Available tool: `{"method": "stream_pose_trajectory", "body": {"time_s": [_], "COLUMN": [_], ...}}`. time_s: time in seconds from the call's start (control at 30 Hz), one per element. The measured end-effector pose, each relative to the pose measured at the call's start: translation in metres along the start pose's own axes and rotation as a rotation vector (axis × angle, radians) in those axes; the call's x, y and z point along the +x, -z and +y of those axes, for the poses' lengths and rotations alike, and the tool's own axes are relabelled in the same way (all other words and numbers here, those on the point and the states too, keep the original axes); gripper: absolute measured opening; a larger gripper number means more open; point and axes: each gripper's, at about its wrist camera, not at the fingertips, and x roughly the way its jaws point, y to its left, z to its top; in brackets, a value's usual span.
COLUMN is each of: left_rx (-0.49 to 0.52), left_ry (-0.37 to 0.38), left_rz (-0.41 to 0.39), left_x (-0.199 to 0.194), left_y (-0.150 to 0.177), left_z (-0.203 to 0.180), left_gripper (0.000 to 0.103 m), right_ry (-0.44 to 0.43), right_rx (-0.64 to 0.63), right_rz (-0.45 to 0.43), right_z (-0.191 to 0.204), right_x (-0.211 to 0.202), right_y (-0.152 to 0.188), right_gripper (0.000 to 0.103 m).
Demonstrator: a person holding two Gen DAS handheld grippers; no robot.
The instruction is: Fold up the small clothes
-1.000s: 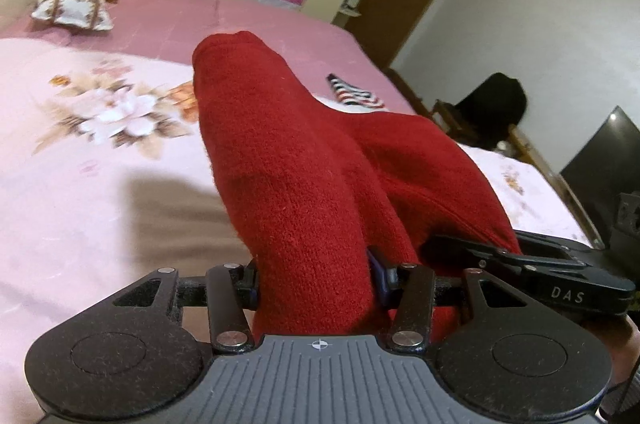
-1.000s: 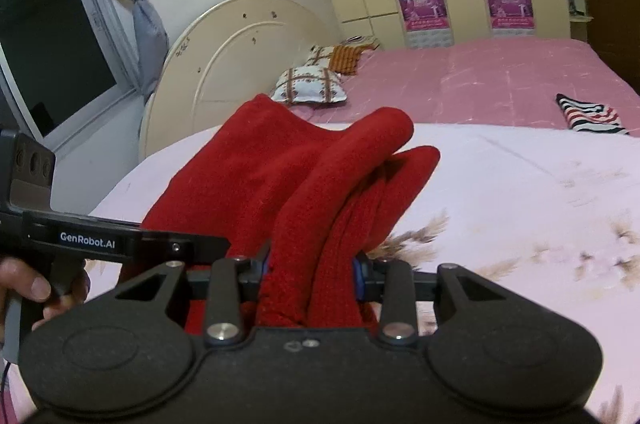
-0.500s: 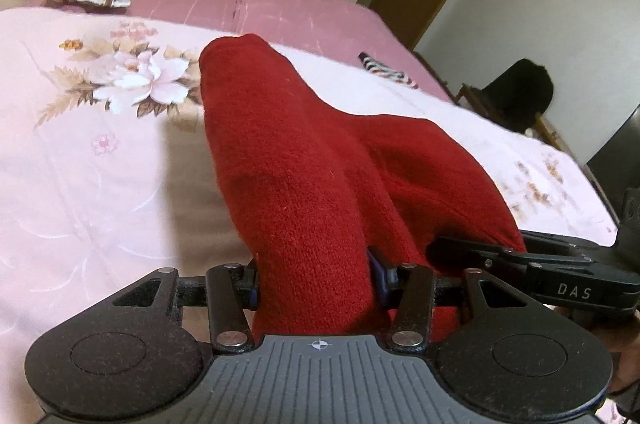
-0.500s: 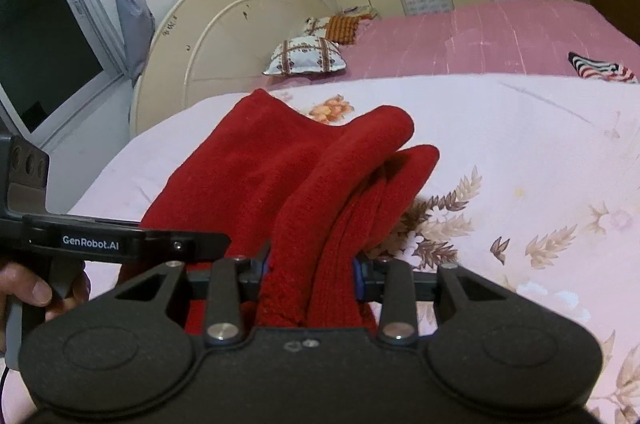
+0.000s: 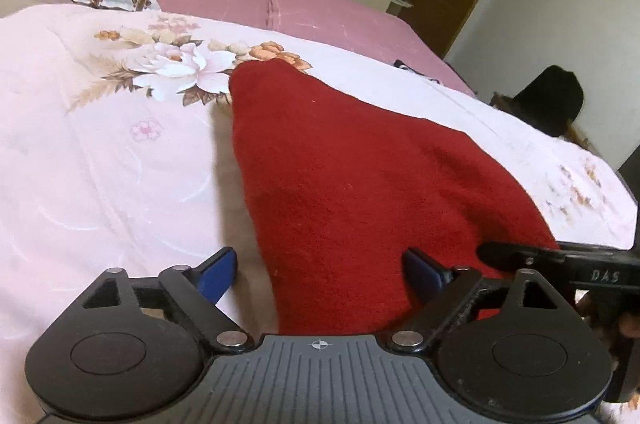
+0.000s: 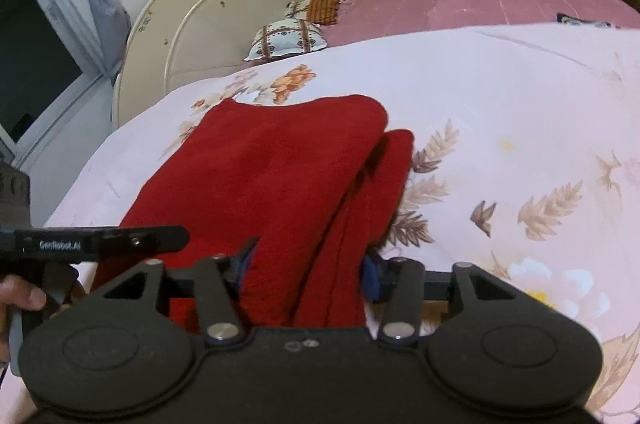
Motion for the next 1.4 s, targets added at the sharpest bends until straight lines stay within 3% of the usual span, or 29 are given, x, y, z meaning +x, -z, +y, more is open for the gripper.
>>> {"method": "stream_pose_trajectory", "body": {"time_s": [0.1,0.27,0.4,0.47,0.57,0.6,0.67,0.8,0.93,1.0,1.1,1.3,1.4], "left_rx": [0.001,0.033,0.139,0.163,0.202,0.232,0.235,0.22,0.209,0.231,0.281,0.265,0.238], "left_ry": [-0.022,-0.014,-0.003,0.025,0.015,-0.001,-0.016,-0.006,-0.029,-0.06,-0.117,-0.143,-0.163], "left_rz": [-0.005,-0.09,-0.171,-0.142,-0.016,0.004,-0.006,-0.04,-0.08,-0.06,-0.041,-0.058,-0.017], "left_x": [-0.013,-0.058,-0.067,-0.056,-0.025,-0.018,-0.017,-0.036,-0.057,-0.051,-0.042,-0.065,-0.062], "left_y": [-0.004,-0.002,-0.004,-0.011,-0.007,-0.002,0.001,-0.001,0.016,0.028,0.038,0.059,0.079], "left_z": [0.0,-0.011,-0.035,-0.045,-0.052,-0.054,-0.055,-0.055,-0.049,-0.05,-0.053,-0.057,-0.053], "left_gripper": [0.09,0.09,0.09,0.09,0.09,0.09,0.09,0.09,0.09,0.09,0.09,0.09,0.09], "right_ry": [0.008,0.042,0.087,0.099,0.157,0.193,0.203,0.196,0.147,0.133,0.179,0.188,0.214], "right_rx": [0.001,-0.033,-0.205,-0.288,-0.32,-0.31,-0.284,-0.271,-0.281,-0.314,-0.359,-0.359,-0.406], "right_rz": [0.002,-0.079,-0.171,-0.152,-0.054,-0.006,-0.003,-0.002,-0.048,-0.03,0.04,-0.025,0.02], "right_z": [0.003,0.018,0.053,0.068,0.07,0.065,0.053,0.051,0.057,0.067,0.068,0.08,0.081], "right_x": [-0.005,-0.043,-0.06,-0.048,-0.018,-0.008,0.0,-0.005,-0.042,-0.043,-0.027,-0.046,-0.045], "right_y": [-0.002,-0.009,-0.006,-0.007,-0.007,-0.006,-0.004,-0.008,0.009,0.016,0.031,0.035,0.055], "right_gripper": [0.049,0.039,0.028,0.026,0.019,0.016,0.011,0.011,0.022,0.022,0.02,0.023,0.025]}}
